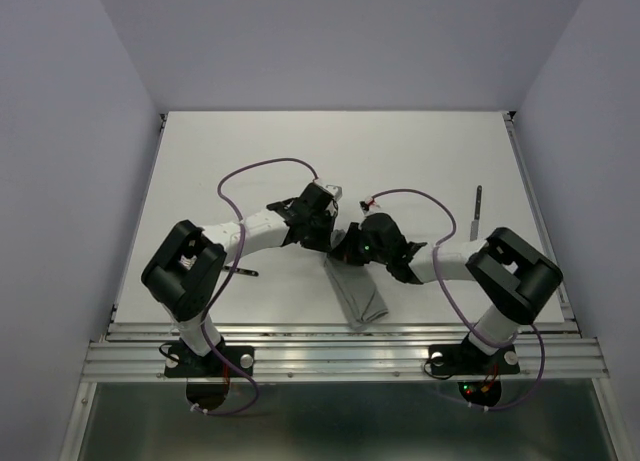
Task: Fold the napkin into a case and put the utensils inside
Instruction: Stuff the top corner of the smaller-rectangle-folded napkin into the folded napkin.
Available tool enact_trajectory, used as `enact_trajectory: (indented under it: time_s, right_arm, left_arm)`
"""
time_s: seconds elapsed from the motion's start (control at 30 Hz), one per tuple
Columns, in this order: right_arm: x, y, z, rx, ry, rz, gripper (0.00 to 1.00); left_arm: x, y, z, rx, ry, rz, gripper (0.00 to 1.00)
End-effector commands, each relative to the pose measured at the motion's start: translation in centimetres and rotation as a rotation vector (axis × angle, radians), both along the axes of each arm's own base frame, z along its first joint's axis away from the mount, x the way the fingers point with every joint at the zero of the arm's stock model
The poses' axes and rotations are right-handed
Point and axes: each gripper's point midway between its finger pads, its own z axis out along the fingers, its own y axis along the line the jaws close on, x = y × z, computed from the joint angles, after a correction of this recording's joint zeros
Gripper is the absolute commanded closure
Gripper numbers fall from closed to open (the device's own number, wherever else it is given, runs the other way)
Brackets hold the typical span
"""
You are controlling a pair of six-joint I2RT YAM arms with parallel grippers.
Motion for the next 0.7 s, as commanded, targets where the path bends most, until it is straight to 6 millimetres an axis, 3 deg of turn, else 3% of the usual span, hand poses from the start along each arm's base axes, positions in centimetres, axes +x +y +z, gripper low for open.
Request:
enact_trajectory:
  time_s: [0.0, 0.07, 0.17, 0.23, 0.5, 0.53, 0.57, 0.67]
  right_arm:
    - [1.2, -1.9, 4.0, -0.008, -0.155, -0.111, 0.97]
    - [1.3, -4.0, 3.8, -0.043, -0.181, -0.186, 0.93]
    - [1.2, -6.2, 5.0, -0.086, -0.203, -0.255, 0.75]
    - [1.2, -7.7, 5.0, -0.135, -0.203, -0.3, 0.69]
    - [-1.3, -12.4, 5.3, -0.292, -0.161, -0.346, 0.65]
    - [-1.8, -13.1, 5.2, -0.317, -0.148, -0.343, 0.65]
    - [-2.1, -13.3, 5.1, -0.326, -0.14, -0.342, 0.64]
    - [-3.1, -13.4, 4.8, -0.346, -0.107, -0.302, 0.65]
  left_arm:
    - [0.8, -1.9, 1.5, -0.076, -0.023, -0.007, 1.0]
    - [1.1, -2.2, 1.5, -0.087, -0.021, -0.004, 1.0]
    - [1.4, -3.0, 2.0, -0.119, -0.016, -0.009, 1.0]
    - [1.7, -3.6, 2.2, -0.133, -0.019, -0.005, 1.0]
    - [2.9, -5.7, 3.3, -0.197, -0.003, 0.006, 1.0]
    - [3.0, -5.9, 3.6, -0.203, -0.008, 0.005, 0.96]
    - [2.9, -5.9, 3.9, -0.207, -0.012, 0.003, 0.82]
    - [2.7, -5.6, 5.3, -0.217, -0.036, -0.005, 0.62]
